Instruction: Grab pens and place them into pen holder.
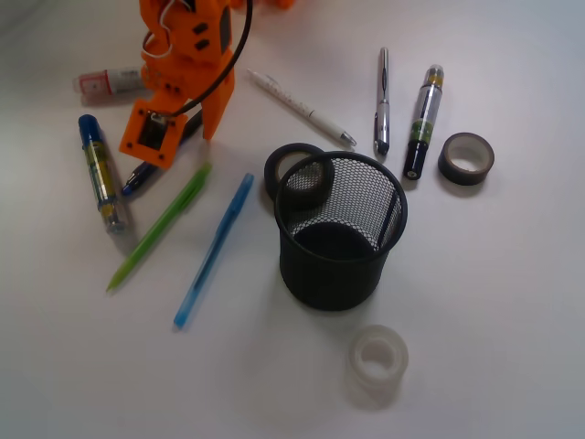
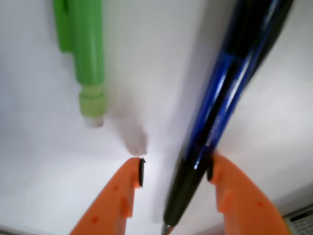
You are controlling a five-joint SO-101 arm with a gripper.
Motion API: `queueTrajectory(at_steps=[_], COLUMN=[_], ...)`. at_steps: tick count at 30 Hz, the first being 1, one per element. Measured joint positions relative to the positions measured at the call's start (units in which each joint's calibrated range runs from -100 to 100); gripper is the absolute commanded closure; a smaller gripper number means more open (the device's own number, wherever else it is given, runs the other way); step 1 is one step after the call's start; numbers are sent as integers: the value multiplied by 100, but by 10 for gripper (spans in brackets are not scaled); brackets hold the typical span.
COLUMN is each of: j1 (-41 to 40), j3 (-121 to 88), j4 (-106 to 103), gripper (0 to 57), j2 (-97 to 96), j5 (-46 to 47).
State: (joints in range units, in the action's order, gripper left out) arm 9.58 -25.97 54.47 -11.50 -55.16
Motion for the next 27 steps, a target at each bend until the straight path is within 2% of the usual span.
queueTrajectory(at_steps=[2, 3, 13, 21, 27], j1=[59, 96, 111, 74, -444], j3=[45, 45, 314, 1473, 1572], j4=[-86, -112, 17, 406, -613], gripper=[568, 570, 571, 571, 571], j2=[-52, -61, -78, 1054, 1725], j5=[0, 0, 127, 230, -78])
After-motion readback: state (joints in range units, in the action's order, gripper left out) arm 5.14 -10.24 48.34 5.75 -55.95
